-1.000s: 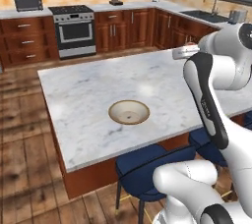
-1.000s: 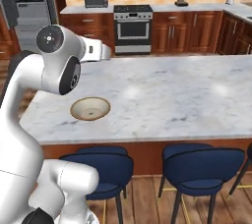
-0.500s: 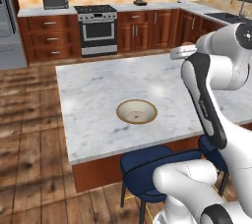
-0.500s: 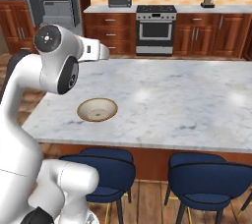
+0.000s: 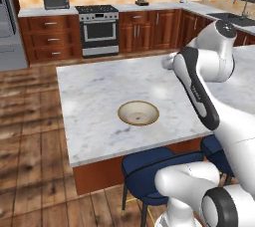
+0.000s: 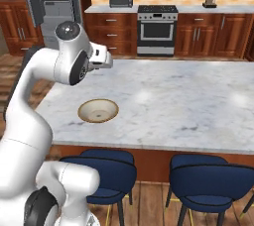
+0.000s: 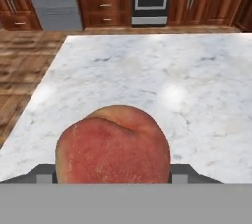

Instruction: Retrieve the peach and banana from the fridge and place them into the bowl on the dining table.

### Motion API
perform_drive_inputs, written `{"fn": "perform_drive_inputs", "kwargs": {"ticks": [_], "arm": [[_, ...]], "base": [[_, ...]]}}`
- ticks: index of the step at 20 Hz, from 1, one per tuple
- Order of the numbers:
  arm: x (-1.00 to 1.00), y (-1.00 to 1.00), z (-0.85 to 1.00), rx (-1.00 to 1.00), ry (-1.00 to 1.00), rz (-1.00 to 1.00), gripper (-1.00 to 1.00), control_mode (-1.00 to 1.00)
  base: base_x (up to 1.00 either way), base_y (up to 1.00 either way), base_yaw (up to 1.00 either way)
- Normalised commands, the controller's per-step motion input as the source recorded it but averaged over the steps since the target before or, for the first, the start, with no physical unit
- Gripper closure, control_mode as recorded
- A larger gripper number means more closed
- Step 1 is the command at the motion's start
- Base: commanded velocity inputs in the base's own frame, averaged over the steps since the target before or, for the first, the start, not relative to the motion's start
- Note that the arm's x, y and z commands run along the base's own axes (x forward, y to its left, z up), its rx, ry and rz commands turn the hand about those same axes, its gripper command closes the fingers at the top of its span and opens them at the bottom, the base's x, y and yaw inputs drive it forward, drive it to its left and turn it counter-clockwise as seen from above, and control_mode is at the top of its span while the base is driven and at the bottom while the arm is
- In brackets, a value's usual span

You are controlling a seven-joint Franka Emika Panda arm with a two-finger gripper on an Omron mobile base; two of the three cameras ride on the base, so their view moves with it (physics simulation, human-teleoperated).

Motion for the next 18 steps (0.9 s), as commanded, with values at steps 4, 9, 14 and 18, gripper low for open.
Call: {"fn": "perform_drive_inputs", "kwargs": {"ticks": [4,9,14,18], "arm": [[0.39,0.22,-0.67,0.00,0.27,0.00,1.00,-1.00],[0.04,0.27,-0.71,0.00,0.13,0.00,1.00,-1.00],[0.00,0.21,-0.58,0.00,0.04,0.00,1.00,-1.00],[0.05,0.11,-0.40,0.00,0.02,-0.01,1.00,-1.00]], "base": [[0.00,0.00,0.00],[0.00,0.00,0.00],[0.00,0.00,0.00],[0.00,0.00,0.00]]}}
